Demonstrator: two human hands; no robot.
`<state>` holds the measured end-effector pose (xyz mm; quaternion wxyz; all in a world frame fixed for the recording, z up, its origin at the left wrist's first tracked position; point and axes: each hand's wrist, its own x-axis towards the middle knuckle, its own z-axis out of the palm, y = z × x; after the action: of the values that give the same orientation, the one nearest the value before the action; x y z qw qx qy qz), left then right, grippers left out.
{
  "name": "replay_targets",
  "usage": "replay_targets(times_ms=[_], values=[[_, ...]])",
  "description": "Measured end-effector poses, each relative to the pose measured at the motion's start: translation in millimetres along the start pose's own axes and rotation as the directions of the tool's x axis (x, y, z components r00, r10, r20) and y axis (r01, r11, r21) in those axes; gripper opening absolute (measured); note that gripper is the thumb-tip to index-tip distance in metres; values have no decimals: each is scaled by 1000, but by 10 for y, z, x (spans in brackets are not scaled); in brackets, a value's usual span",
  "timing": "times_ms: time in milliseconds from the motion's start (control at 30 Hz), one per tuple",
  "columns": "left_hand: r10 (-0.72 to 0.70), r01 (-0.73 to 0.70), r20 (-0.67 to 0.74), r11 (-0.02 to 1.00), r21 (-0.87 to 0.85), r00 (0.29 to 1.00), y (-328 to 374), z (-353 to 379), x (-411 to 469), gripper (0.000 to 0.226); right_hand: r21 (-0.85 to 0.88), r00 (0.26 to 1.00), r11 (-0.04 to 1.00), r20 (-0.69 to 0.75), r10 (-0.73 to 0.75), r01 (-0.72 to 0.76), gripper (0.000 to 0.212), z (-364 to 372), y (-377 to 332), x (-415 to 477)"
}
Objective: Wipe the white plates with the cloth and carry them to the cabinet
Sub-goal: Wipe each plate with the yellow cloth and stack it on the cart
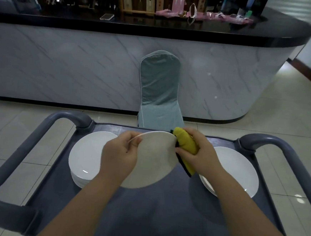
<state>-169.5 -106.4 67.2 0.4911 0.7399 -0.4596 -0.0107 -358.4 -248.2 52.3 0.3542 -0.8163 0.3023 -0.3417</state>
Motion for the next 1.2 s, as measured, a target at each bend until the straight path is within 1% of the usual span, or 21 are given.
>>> replay_targets(times_ms=[33,67,167,200,233,267,333,367,400,500,533,567,667,733,800,900,967,1033,1100,1167,1200], values=[[40,-40,-6,999,19,999,2,-18,23,19,-2,999,999,7,42,-42,48,-26,16,-12],[106,-107,10,991,75,994,34,-10,52,18,-32,1000,999,-14,16,-17,44,-4,-18,2],[329,-351,130,910,222,935,123,114,99,24,-151,957,948,-27,-288,280,38,222,-261,73],[348,-371,137,903,218,928,121,122,105,24,-172,941,927,-13,-339,332,40,268,-297,93],[324,-342,119,918,199,939,100,98,109,21,-184,943,928,-17,-332,323,41,264,-279,103],[254,-264,80,951,162,964,70,53,109,20,-185,963,949,-46,-267,255,40,210,-225,101],[107,-105,-25,993,52,994,14,-36,118,21,-126,996,991,-76,-50,40,37,67,-75,57],[98,-96,-45,995,39,994,21,-51,119,24,-127,997,992,-77,6,-16,36,41,-54,29],[145,-143,-27,987,75,989,59,-47,120,26,-172,996,985,-90,-24,8,35,62,-96,19],[334,-349,104,912,217,937,141,71,90,28,-281,953,919,-45,-300,277,35,260,-369,83],[317,-336,122,919,205,941,136,84,80,25,-266,941,910,-25,-337,318,36,281,-414,115],[267,-286,121,941,179,956,115,77,81,21,-206,954,936,-30,-297,285,37,251,-439,145],[160,-167,64,980,106,985,-7,11,97,14,38,998,998,-51,-41,43,34,11,-404,159],[125,-129,55,988,82,991,-44,-27,116,16,95,993,994,-107,-39,49,25,-90,-387,110],[109,-117,83,988,103,991,-33,-29,132,15,146,986,983,-136,-96,116,26,-101,-444,91],[139,-150,88,980,129,986,35,-20,147,16,59,976,975,-17,-215,216,32,-45,-475,102],[98,-103,68,992,69,993,50,-51,172,20,60,985,984,26,-171,169,34,-15,-443,120],[54,-55,60,998,10,997,27,-94,184,20,209,999,978,29,-31,24,35,-35,-422,117],[33,-32,53,999,-24,998,13,-121,174,19,412,996,908,79,49,-77,31,-83,-413,86],[33,-32,53,999,-15,998,31,-126,159,19,516,986,847,160,54,-130,29,-85,-443,79],[45,-45,61,999,-2,997,38,-121,150,19,486,983,867,183,24,-112,29,-67,-476,83]])
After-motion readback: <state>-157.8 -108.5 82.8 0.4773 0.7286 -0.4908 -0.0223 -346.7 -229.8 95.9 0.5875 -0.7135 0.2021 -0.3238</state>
